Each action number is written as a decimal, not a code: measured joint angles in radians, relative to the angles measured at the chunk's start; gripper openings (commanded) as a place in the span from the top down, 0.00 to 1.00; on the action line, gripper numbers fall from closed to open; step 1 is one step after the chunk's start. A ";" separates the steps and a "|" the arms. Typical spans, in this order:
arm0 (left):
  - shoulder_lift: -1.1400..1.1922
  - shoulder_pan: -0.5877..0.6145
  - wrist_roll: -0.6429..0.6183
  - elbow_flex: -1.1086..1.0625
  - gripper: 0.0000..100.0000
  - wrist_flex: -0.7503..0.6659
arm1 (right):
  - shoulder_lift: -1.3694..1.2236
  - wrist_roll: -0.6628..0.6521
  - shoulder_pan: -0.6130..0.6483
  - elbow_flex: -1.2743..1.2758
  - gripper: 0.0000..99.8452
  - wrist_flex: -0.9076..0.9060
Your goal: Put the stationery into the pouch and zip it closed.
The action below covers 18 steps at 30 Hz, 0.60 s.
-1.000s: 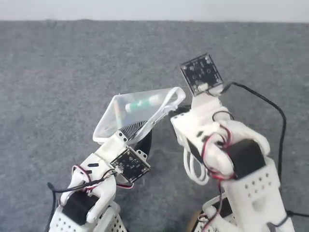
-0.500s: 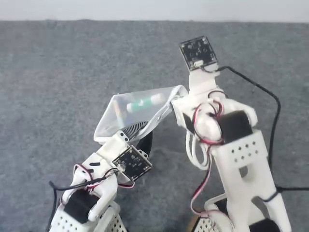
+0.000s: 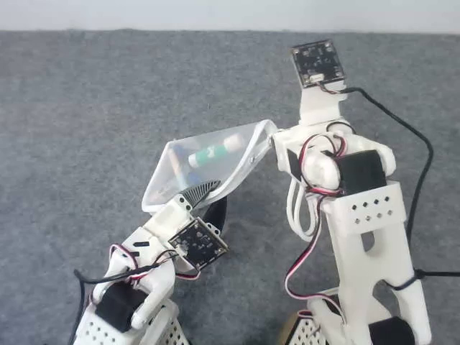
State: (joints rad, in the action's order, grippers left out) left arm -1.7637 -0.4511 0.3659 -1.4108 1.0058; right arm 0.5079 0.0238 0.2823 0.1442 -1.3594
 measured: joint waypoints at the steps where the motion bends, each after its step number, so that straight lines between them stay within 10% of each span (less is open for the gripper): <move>1: 0.000 0.000 0.000 0.000 0.99 0.000 | -0.002 0.000 0.000 0.000 0.99 0.005; 18: 0.003 0.000 0.000 -0.002 0.99 0.000 | -0.272 -0.014 -0.126 -0.129 0.99 0.114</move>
State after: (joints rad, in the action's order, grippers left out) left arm -1.7607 -0.4511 0.3659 -1.4124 1.0058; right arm 0.2363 0.0100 0.1565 0.0153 -1.2459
